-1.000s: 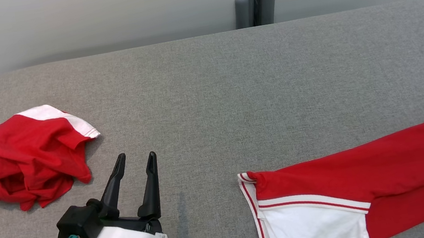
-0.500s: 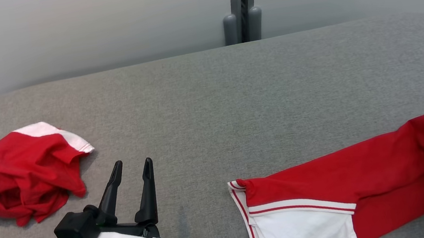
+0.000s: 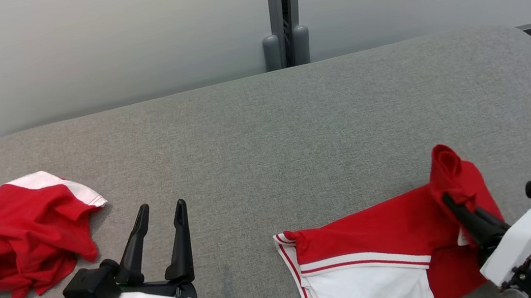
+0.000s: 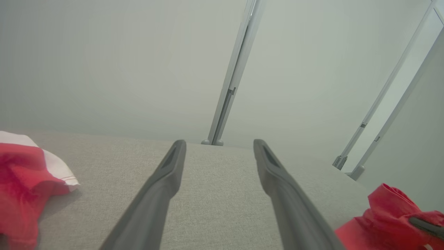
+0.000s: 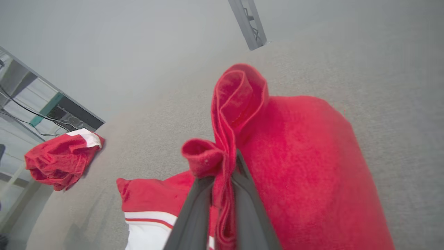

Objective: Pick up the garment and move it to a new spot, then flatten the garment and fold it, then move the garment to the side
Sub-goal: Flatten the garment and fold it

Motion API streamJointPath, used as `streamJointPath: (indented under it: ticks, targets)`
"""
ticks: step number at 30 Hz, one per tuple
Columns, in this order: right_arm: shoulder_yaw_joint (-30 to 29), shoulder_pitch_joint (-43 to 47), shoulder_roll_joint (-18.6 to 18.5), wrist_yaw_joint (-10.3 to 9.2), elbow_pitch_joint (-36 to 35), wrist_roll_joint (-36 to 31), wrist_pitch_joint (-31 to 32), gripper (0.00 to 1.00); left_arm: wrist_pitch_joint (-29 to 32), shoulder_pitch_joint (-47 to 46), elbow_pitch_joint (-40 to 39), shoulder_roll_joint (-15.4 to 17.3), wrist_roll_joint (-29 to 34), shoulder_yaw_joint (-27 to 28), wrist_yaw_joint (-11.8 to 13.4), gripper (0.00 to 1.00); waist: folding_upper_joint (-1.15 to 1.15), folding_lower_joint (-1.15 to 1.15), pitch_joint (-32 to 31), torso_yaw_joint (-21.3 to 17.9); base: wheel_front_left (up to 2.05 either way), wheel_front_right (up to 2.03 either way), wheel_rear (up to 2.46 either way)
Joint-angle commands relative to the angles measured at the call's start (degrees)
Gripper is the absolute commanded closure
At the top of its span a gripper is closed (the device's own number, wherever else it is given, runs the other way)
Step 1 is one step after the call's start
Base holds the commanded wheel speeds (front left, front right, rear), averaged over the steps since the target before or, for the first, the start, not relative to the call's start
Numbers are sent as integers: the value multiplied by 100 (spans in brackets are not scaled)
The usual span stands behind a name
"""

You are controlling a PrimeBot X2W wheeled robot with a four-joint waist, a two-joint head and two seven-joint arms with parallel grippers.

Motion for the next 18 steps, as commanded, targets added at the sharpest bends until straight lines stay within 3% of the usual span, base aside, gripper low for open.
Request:
streamJointPath:
  ticks: [1, 9, 18]
  targets:
    - [37, 82, 56, 0, -139, 137, 66, 100, -24, -31, -5, 24, -31, 38, 23, 0, 0, 0, 14, 29, 0, 0, 0]
    - [369, 300, 519, 0, -716, 773, 324, 100, -24, -109, 32, 23, -62, 161, 32, 0, 0, 0, 102, 204, 0, 0, 0]
    - [876, 203, 924, 1, -280, 559, 267, 100, -24, -173, 68, 27, -108, 129, 27, 0, 0, 0, 175, 457, 0, 0, 0]
